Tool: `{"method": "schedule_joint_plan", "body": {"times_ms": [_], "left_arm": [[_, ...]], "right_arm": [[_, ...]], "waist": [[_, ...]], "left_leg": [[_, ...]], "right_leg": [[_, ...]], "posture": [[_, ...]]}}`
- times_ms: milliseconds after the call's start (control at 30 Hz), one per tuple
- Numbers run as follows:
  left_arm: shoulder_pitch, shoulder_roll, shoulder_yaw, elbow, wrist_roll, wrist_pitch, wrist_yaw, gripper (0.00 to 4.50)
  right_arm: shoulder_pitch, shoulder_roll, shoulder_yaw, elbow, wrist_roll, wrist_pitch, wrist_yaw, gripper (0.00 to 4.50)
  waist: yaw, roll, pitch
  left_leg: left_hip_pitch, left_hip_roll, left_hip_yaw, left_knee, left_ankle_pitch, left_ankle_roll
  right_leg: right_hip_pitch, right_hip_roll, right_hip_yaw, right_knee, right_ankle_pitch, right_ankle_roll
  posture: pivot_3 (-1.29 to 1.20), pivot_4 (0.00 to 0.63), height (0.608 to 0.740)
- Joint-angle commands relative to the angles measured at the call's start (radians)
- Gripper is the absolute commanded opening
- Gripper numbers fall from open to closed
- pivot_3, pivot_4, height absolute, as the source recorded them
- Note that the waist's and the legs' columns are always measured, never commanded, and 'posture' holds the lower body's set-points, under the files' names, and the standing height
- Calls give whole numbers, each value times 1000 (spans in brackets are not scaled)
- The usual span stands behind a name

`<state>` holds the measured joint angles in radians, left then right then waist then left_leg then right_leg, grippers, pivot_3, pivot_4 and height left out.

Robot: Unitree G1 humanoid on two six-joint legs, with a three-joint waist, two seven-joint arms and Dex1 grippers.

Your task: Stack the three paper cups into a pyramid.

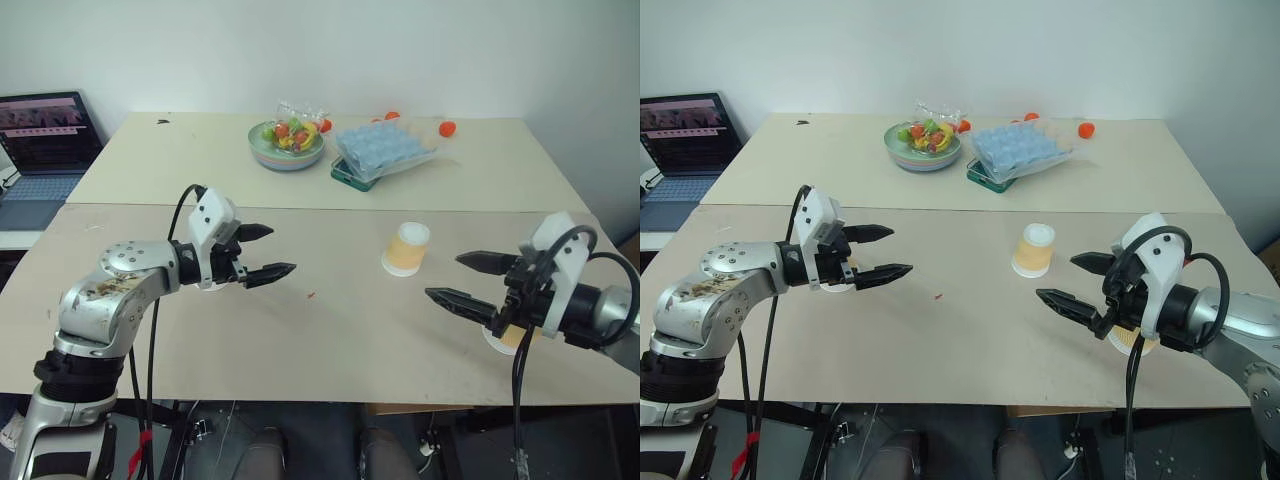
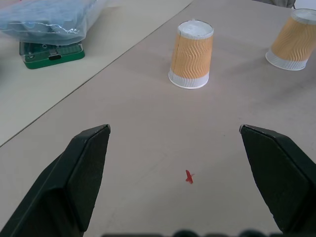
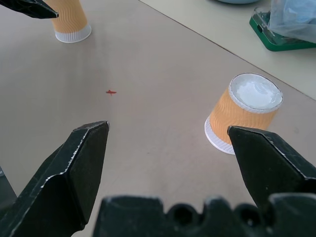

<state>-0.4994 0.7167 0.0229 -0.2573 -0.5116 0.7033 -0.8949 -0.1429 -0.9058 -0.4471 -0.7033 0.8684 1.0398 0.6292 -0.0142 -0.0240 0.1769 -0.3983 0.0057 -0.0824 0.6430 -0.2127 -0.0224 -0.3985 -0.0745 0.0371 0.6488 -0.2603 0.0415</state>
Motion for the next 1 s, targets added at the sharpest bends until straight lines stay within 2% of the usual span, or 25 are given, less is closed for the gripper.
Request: {"method": "schedule_joint_plan", "body": {"times_ms": [33,300,567,800,1000], "left_arm": [[-12,17,27,-47,-27,9,-9,4469],[-70,-27,84,-48,-96,72,74,4469],[-103,-75,81,-68,-129,106,135,4469],[-105,-85,73,-74,-132,110,159,4469],[-112,-104,75,-82,-155,116,167,4469]], "right_arm": [[-12,-8,-26,-23,26,-1,-26,4500],[-47,50,30,-51,45,19,-197,4500],[-158,127,142,17,-61,1,-366,4500],[-223,162,234,104,-191,-66,-387,4500],[-291,195,341,228,-306,-178,-320,4500]], "waist": [[0,0,0],[-4,0,0],[-1,0,0],[-1,0,0],[-6,0,0]], "left_leg": [[0,0,0,0,0,0],[0,0,0,0,0,0],[0,0,1,0,0,0],[-2,-1,1,0,0,0],[-1,-1,2,0,0,0]], "right_leg": [[0,0,0,0,0,0],[0,0,0,0,0,0],[-1,0,1,1,0,0],[-4,0,2,2,0,0],[-5,0,4,6,0,0]], "posture": [[0,150,740],[0,150,740],[0,150,740],[0,150,740],[0,150,740]]}}
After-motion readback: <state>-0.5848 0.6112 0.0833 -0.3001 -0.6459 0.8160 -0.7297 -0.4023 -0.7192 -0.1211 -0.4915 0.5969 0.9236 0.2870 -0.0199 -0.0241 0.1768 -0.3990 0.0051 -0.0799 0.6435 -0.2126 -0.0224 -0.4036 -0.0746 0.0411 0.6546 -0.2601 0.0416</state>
